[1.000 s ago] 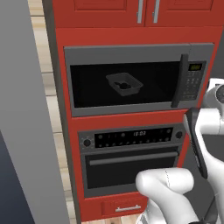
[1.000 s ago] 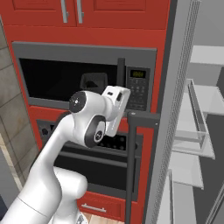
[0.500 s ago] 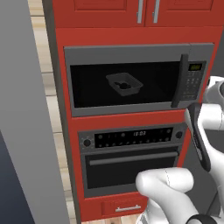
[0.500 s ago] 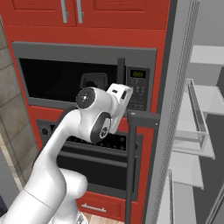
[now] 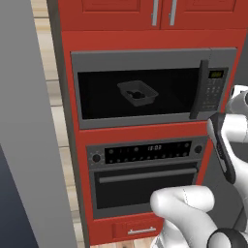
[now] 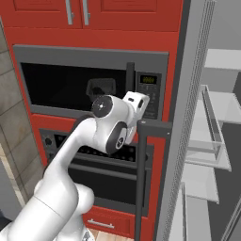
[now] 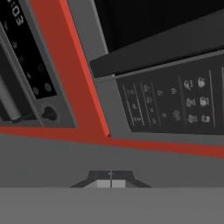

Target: Place the tupperware containing the shrimp and mushroom meal in the microwave. Close the microwave door and press the start button to reheat the meal.

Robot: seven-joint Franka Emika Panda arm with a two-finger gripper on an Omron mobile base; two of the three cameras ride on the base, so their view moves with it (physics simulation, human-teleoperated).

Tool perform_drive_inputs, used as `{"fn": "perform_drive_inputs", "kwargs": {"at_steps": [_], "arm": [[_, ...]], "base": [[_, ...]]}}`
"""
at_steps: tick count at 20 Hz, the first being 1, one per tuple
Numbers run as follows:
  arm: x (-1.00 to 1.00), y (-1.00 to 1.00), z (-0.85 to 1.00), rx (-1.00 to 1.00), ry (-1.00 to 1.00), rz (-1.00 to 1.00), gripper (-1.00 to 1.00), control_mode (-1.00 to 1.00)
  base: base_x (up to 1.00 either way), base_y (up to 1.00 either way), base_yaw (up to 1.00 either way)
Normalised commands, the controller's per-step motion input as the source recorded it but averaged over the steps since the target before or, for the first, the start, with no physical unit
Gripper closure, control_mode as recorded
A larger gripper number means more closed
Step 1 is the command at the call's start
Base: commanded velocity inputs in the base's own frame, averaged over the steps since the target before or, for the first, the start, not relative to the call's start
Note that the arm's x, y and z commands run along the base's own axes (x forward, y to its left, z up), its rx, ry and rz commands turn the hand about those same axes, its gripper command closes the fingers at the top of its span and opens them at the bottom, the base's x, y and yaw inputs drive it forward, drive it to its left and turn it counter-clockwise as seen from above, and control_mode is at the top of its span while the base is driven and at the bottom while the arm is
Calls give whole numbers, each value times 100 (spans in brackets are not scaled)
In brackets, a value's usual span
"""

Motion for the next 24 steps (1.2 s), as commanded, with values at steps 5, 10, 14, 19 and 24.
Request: {"fn": "perform_drive_inputs", "kwargs": {"at_steps": [5,10,14,19,24], "arm": [[27,-4,-1,0,0,1,100,-100],[16,0,0,0,0,5,100,-100],[15,0,0,0,0,5,100,-100],[17,0,0,1,0,4,100,-100],[12,-2,0,2,0,2,100,-100]], "base": [[0,0,0],[0,0,0],[0,0,0],[0,0,0],[0,0,0]]}}
